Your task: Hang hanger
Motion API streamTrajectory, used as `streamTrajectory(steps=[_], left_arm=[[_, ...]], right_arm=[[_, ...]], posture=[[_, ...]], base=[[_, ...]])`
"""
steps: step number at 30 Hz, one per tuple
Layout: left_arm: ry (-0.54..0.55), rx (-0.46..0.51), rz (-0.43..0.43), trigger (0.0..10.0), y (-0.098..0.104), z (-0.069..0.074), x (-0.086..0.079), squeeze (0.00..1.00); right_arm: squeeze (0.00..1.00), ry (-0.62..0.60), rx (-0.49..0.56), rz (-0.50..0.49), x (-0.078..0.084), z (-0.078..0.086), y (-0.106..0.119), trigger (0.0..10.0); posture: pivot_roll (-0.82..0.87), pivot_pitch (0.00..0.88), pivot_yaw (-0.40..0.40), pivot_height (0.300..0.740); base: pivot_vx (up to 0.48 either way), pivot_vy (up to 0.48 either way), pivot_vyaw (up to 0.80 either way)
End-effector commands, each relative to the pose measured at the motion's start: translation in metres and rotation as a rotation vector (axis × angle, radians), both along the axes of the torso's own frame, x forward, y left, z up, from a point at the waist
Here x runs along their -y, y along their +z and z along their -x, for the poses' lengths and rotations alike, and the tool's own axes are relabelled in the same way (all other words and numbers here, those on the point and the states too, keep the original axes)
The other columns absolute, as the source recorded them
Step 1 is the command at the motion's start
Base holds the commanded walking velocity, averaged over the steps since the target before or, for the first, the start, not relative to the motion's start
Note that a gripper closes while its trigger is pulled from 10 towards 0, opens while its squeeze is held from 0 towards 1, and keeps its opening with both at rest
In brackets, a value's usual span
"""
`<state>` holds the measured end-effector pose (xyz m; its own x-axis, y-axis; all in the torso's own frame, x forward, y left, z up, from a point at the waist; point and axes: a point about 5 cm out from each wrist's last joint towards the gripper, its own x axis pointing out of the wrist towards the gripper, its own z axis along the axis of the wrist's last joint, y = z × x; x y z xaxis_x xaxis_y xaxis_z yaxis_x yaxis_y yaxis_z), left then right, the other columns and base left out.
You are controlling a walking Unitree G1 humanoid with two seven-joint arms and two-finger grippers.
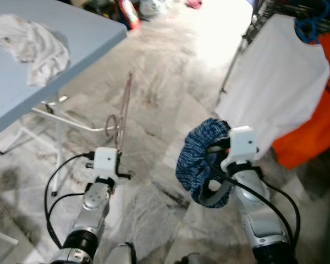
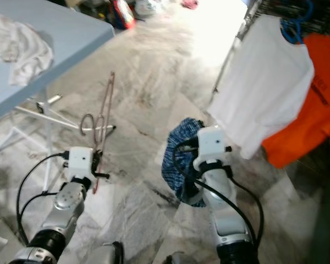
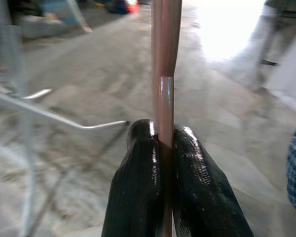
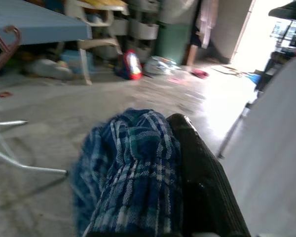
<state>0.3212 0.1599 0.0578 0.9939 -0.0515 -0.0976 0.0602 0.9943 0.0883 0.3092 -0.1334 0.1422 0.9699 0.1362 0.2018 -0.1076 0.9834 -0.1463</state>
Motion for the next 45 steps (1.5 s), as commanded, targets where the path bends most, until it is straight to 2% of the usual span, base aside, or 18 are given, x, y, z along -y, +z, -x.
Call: streamTrajectory(steps=[1,16,28,31,35,40,45], left_arm=[[-0.011,-0.021,-0.005,10.0,-0.006,0.003,0.006,0.00],[0.000,-0.031,-0.021,10.0,-0.011,0.008,0.002,0.00],[-0.018,-0.002,0.013,10.0,-0.006,0.007,-0.001,0.00],[0.004,0.009,0.017,10.0,-0.003,0.006,-0.005,0.00],[0.037,0.069,0.034,10.0,0.010,0.004,-0.012,0.00],[0.058,0.090,0.061,10.0,0.016,0.012,-0.019,0.00],[0.089,0.062,0.095,10.0,0.010,0.026,-0.026,0.00]], right_arm=[[0.00,0.004,0.002,0.006,0.001,0.002,0.000,10.0],[0.00,0.021,-0.011,-0.007,-0.001,0.004,-0.005,10.0],[0.00,0.028,-0.025,-0.054,-0.004,0.006,-0.009,10.0],[0.00,0.045,-0.012,-0.069,-0.006,0.007,-0.006,10.0],[0.00,0.064,0.029,-0.094,-0.007,0.009,0.005,10.0],[0.00,0.059,0.037,-0.097,-0.004,0.009,0.008,10.0],[0.00,0.103,0.025,-0.110,-0.007,0.012,0.006,10.0]], posture=[[0.01,0.190,-0.021,0.740],[0.03,0.184,-0.018,0.740],[0.03,0.180,-0.006,0.740],[0.03,0.178,-0.005,0.740],[0.04,0.179,-0.005,0.740],[0.06,0.189,-0.018,0.740],[0.08,0.199,-0.032,0.740]], base=[[0.000,-0.341,0.79],[0.000,-0.269,0.79],[0.000,0.000,0.00],[0.000,0.000,0.00],[0.000,0.000,0.00],[0.000,0.000,0.00],[0.245,0.000,0.11]])
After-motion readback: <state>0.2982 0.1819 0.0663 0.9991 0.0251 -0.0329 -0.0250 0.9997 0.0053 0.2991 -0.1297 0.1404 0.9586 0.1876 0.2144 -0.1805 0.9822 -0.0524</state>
